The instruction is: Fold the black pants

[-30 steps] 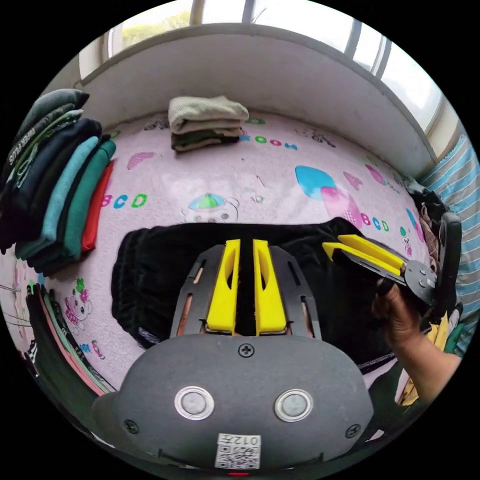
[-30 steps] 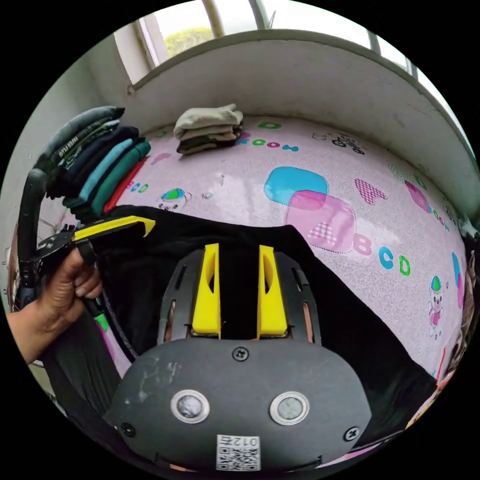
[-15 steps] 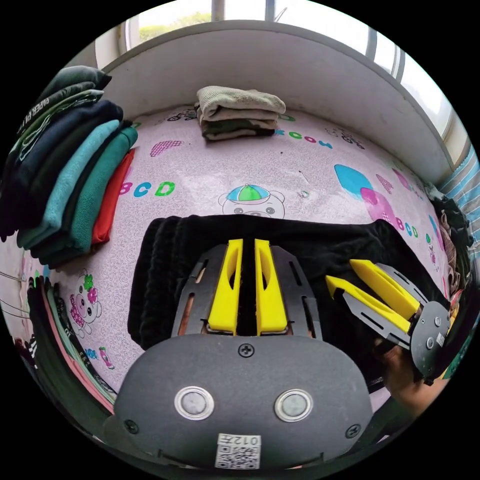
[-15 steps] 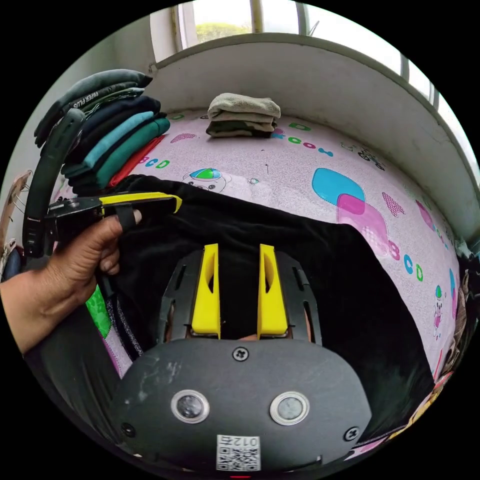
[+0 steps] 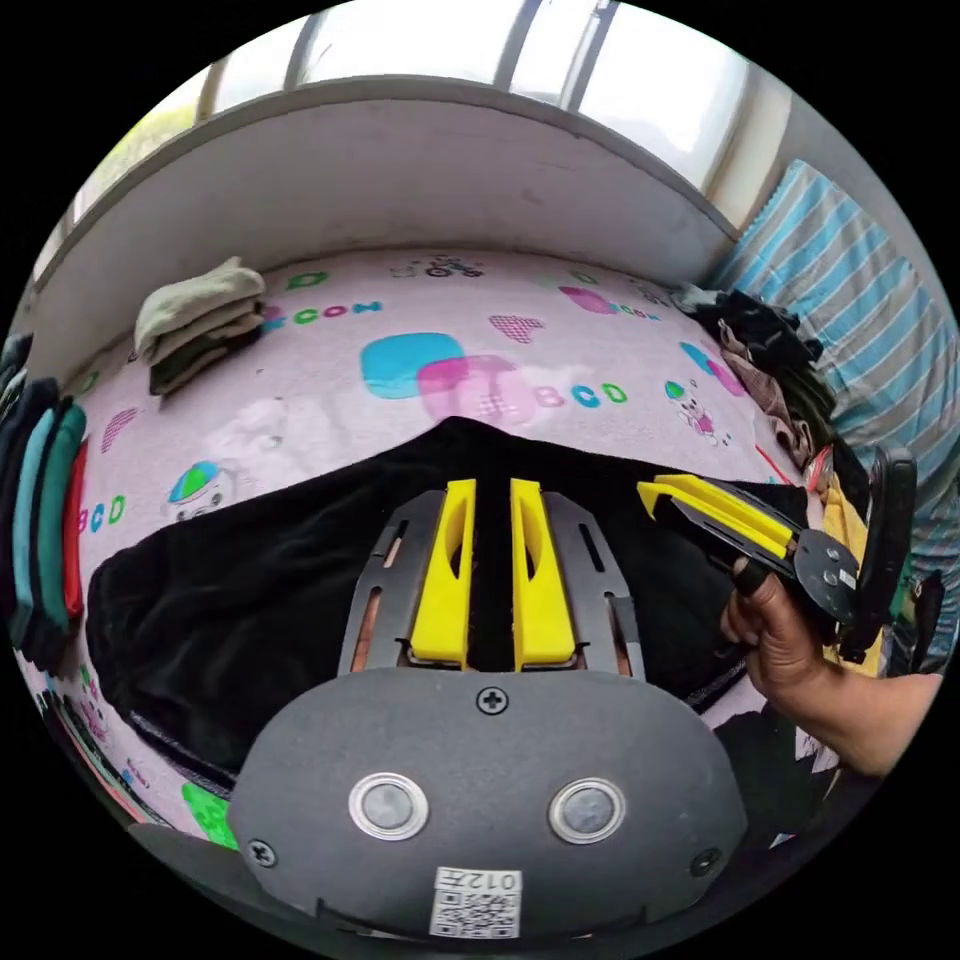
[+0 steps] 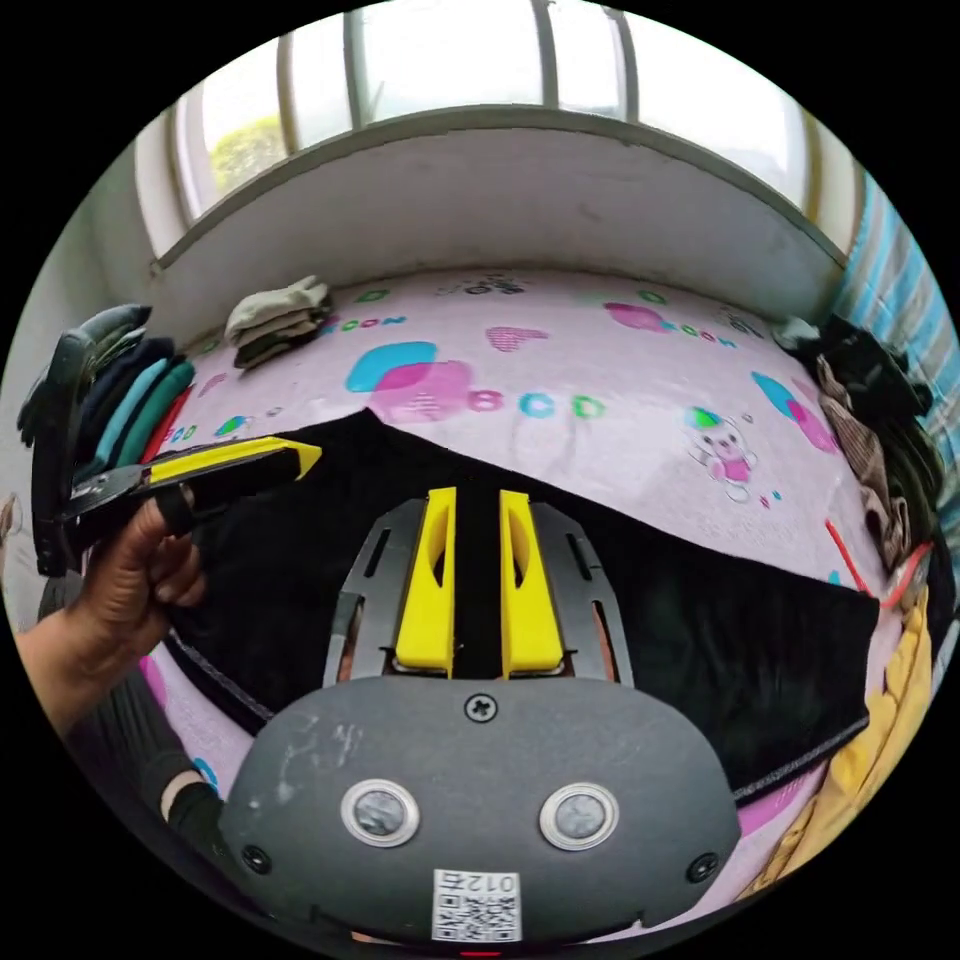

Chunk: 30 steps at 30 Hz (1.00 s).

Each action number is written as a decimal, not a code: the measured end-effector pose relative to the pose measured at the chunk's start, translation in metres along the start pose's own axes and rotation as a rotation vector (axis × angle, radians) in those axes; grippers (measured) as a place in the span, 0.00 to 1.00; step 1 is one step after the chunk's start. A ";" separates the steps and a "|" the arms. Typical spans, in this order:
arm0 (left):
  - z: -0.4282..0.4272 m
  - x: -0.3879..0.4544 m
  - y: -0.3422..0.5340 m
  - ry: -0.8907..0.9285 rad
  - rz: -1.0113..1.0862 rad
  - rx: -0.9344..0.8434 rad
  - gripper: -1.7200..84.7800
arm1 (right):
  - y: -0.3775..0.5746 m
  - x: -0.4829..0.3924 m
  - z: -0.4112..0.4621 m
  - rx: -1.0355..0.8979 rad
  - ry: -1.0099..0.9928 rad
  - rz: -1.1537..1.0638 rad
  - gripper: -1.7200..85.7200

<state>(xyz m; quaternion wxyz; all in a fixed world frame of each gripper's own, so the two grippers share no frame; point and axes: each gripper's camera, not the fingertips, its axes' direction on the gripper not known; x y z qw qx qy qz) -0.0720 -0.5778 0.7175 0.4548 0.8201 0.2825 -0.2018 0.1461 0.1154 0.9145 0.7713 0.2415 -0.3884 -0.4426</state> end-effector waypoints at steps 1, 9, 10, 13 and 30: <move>0.014 0.017 -0.003 -0.004 0.038 -0.018 0.06 | 0.005 0.019 -0.001 -0.008 0.027 0.038 0.10; 0.074 0.054 0.008 -0.102 0.102 -0.068 0.07 | 0.007 0.075 0.010 -0.114 0.016 0.072 0.12; 0.078 0.056 0.009 -0.113 0.106 -0.067 0.07 | 0.006 0.077 0.008 -0.114 0.011 0.064 0.12; 0.086 0.056 0.012 -0.118 0.101 -0.068 0.06 | 0.003 0.083 0.004 -0.113 0.020 0.054 0.12; 0.113 0.151 0.014 0.166 0.285 -0.077 0.02 | 0.023 0.286 -0.083 -0.081 0.239 0.216 0.09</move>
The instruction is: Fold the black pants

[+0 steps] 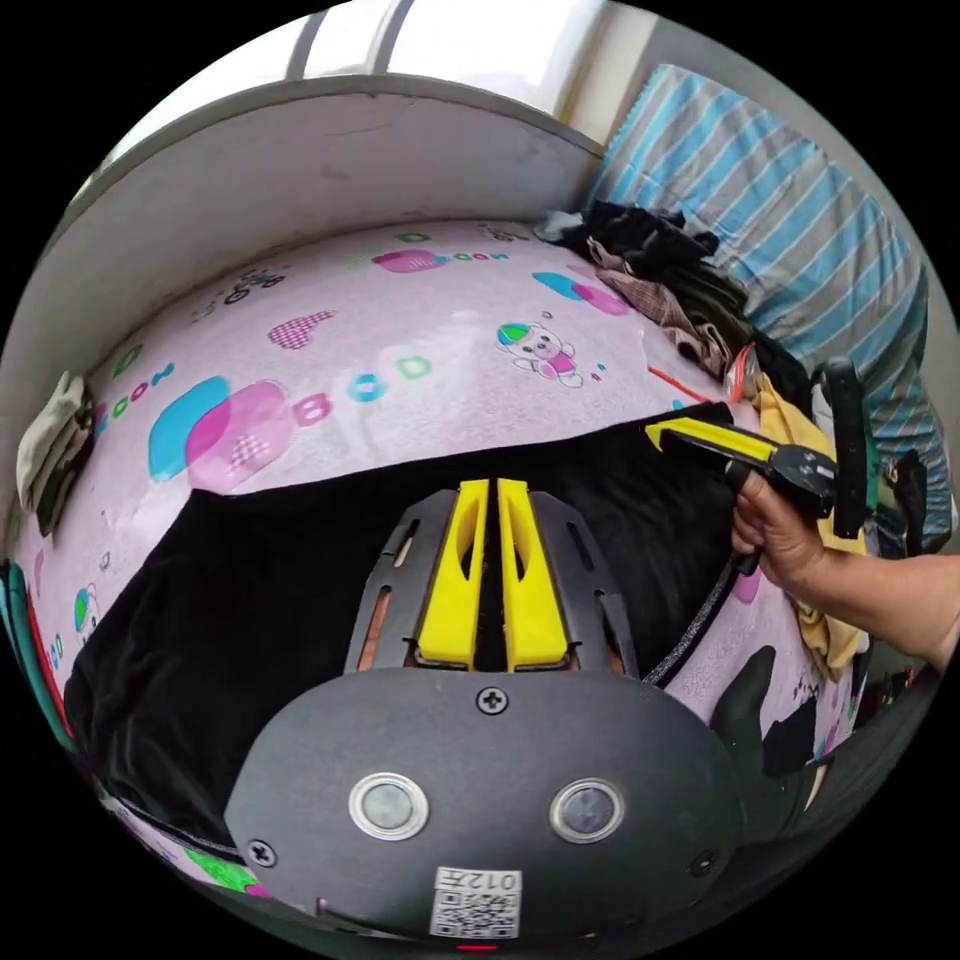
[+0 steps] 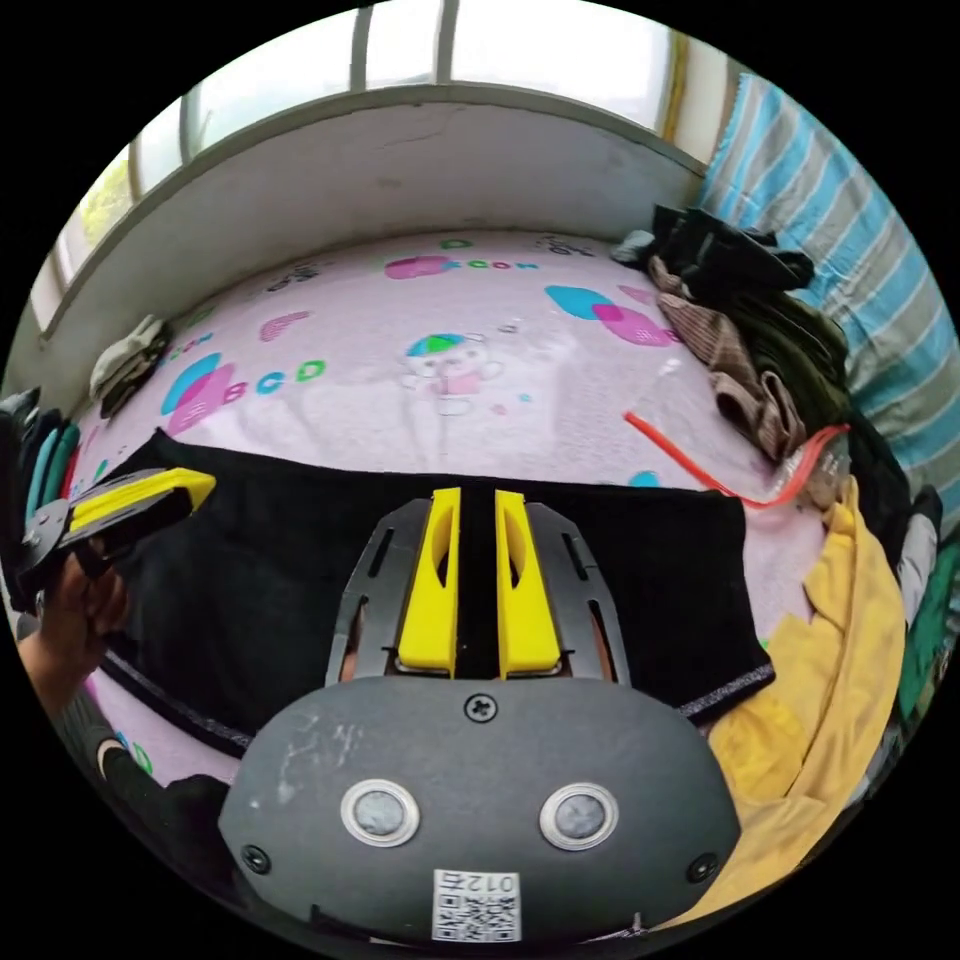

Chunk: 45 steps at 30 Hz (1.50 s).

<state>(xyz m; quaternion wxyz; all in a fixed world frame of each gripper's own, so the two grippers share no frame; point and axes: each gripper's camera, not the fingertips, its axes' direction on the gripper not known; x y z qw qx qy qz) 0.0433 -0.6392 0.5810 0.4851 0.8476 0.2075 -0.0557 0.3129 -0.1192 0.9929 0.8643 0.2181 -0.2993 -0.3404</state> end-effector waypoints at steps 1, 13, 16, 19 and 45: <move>0.011 0.010 -0.001 -0.011 0.024 -0.013 0.02 | 0.002 0.019 0.005 -0.012 0.033 0.044 0.09; 0.063 0.022 0.009 -0.069 0.024 -0.058 0.02 | -0.012 0.117 0.000 -0.029 -0.060 0.161 0.08; 0.068 0.019 0.011 -0.043 0.011 -0.058 0.02 | -0.015 0.172 -0.018 0.019 0.048 0.259 0.09; 0.072 0.022 0.012 -0.047 0.013 -0.058 0.02 | -0.012 0.237 -0.024 0.017 0.116 0.403 0.10; 0.073 0.054 0.020 -0.147 0.067 -0.054 0.02 | -0.029 0.335 0.021 -0.051 -0.067 0.403 0.02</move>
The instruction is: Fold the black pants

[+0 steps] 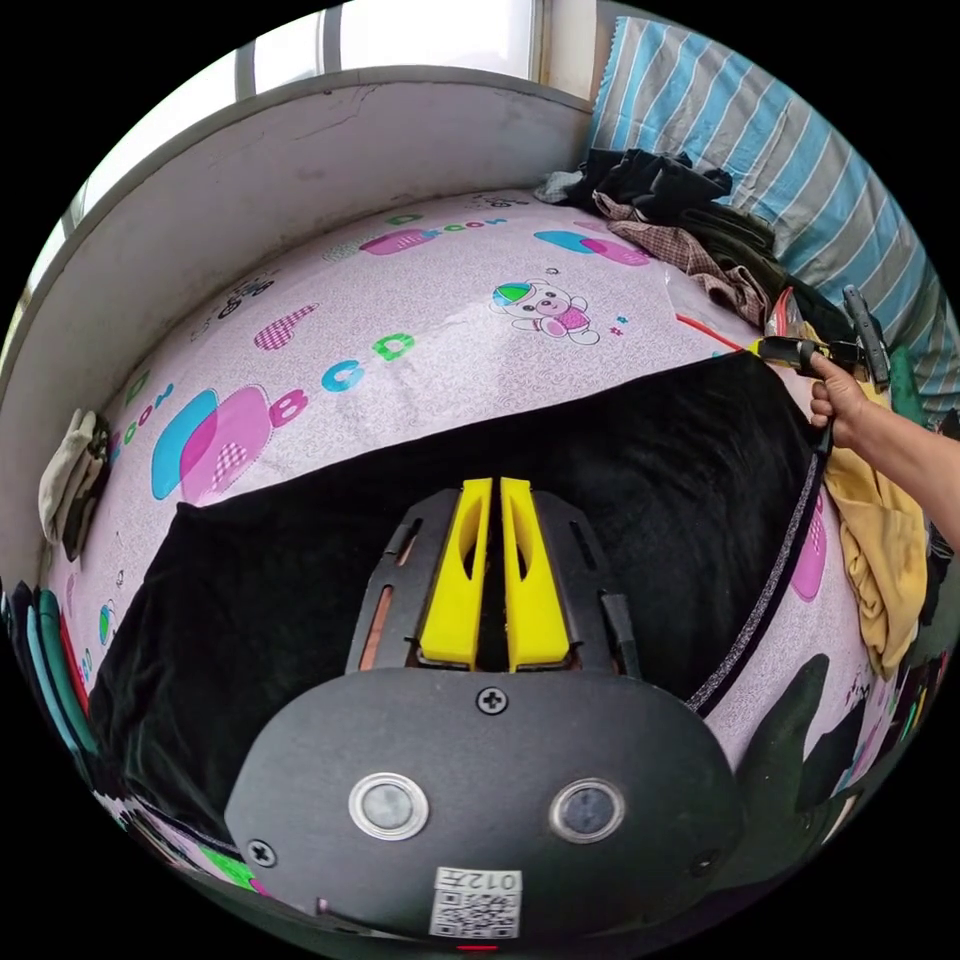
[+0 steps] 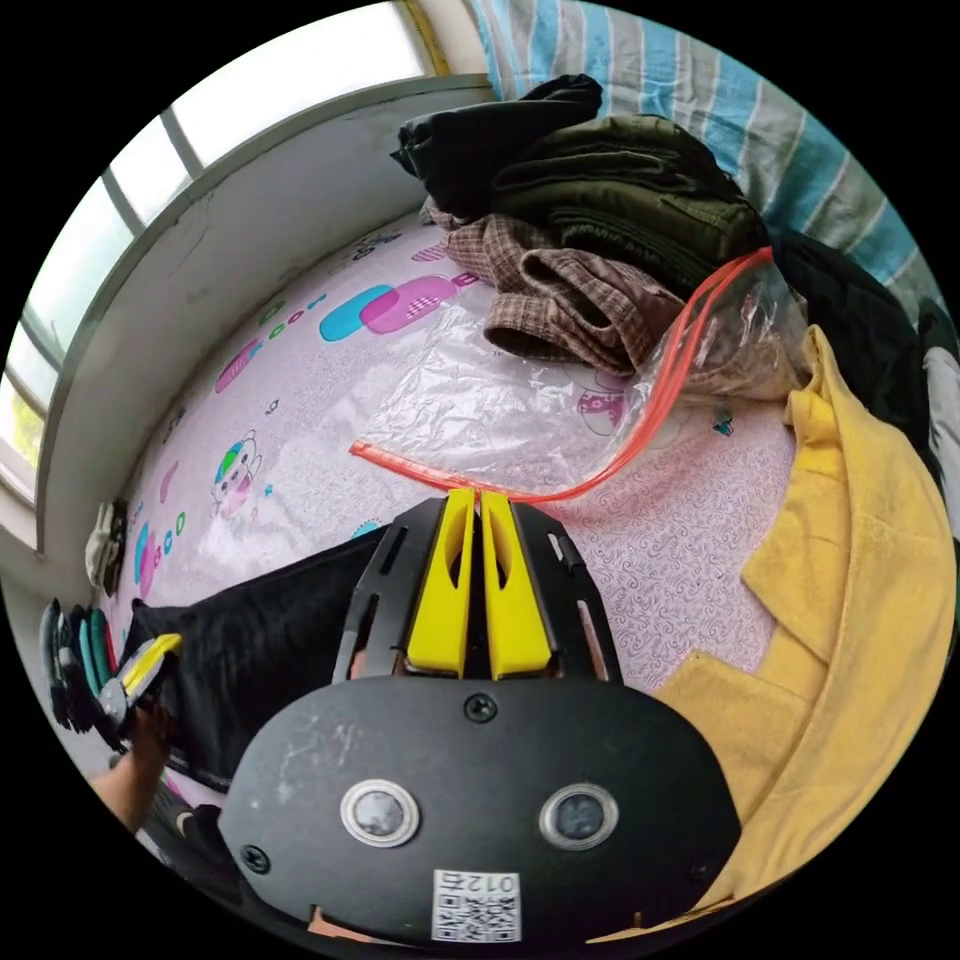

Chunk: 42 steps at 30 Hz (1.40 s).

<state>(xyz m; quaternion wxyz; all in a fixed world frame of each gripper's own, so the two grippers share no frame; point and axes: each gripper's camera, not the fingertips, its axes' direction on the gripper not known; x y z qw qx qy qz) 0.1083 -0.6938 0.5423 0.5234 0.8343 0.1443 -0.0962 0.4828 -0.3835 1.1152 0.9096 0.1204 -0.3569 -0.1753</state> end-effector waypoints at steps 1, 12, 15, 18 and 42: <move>-0.002 -0.001 0.000 0.010 -0.004 0.000 0.02 | -0.003 0.005 -0.004 -0.009 -0.002 0.058 0.04; -0.047 0.077 -0.038 0.130 0.101 0.063 0.03 | 0.042 -0.091 -0.014 0.078 0.172 0.089 0.09; -0.027 0.100 -0.050 0.026 0.180 0.007 0.03 | 0.047 -0.110 0.012 0.060 0.298 -0.011 0.09; -0.019 0.099 -0.048 0.005 0.203 0.009 0.03 | 0.051 -0.114 0.015 0.070 0.271 -0.007 0.09; -0.205 -0.199 0.085 -0.300 -0.530 0.007 0.03 | 0.237 -0.563 0.009 0.036 -0.369 -0.818 0.09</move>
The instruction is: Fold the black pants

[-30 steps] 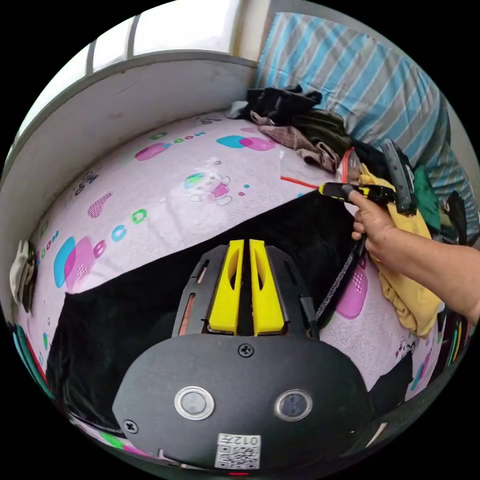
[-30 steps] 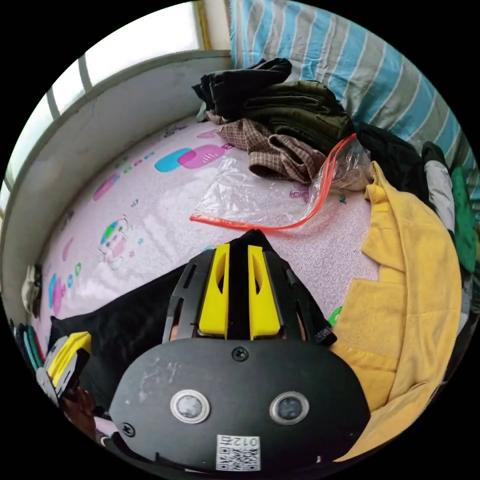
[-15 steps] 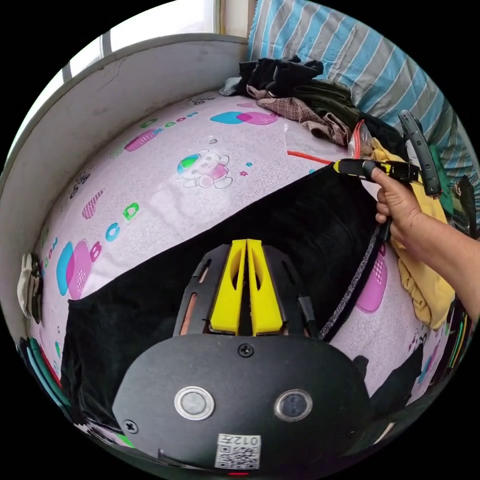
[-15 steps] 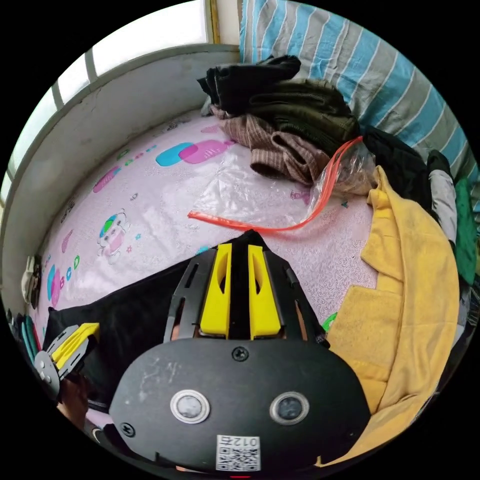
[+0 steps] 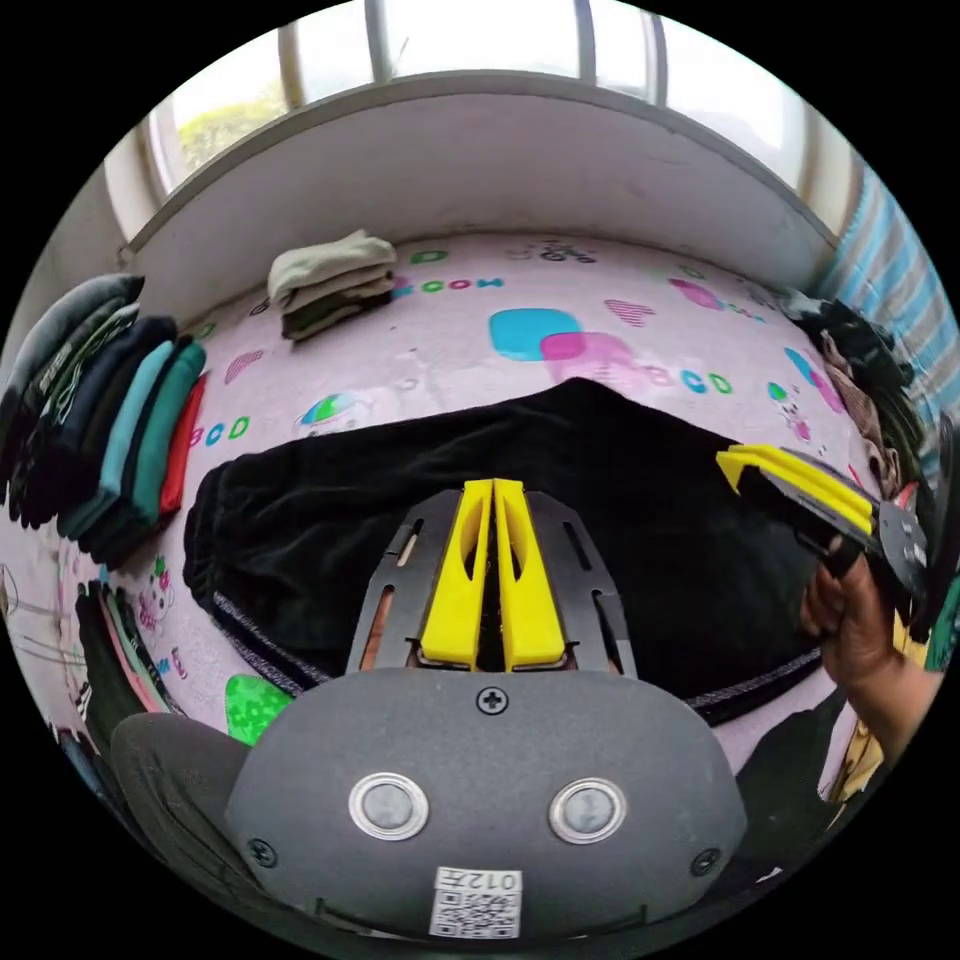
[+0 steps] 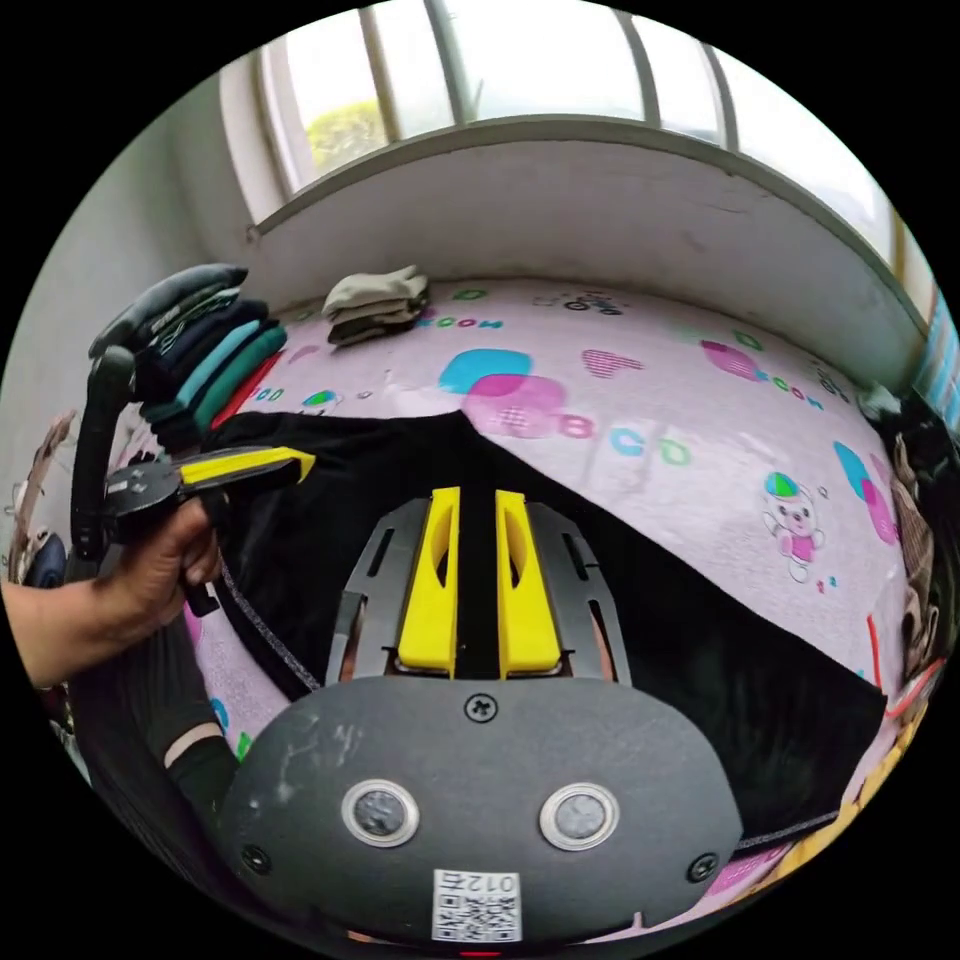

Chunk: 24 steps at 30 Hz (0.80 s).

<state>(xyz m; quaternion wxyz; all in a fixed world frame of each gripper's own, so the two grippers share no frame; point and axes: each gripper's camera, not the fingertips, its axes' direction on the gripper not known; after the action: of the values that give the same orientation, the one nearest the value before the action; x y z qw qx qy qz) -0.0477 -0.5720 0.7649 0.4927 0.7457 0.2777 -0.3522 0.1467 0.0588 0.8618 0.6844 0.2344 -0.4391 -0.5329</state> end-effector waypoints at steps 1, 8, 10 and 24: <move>0.001 -0.013 0.000 -0.021 -0.025 -0.009 0.03 | -0.002 -0.022 0.014 -0.012 -0.004 -0.035 0.09; 0.007 -0.053 0.005 0.020 -0.186 -0.086 0.03 | 0.000 -0.063 0.082 -0.147 0.064 -0.083 0.09; -0.002 -0.057 -0.001 0.026 -0.156 -0.091 0.03 | -0.003 -0.064 0.087 -0.162 0.048 -0.081 0.09; -0.050 -0.187 -0.094 0.135 0.078 -0.190 0.03 | -0.035 -0.274 0.108 -0.081 -0.385 -0.387 0.04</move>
<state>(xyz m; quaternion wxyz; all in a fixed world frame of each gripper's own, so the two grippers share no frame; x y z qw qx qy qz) -0.2186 -0.5043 0.8768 0.5548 0.7279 0.3130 -0.2538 0.0235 0.3202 0.7927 0.4825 0.1806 -0.4866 -0.7055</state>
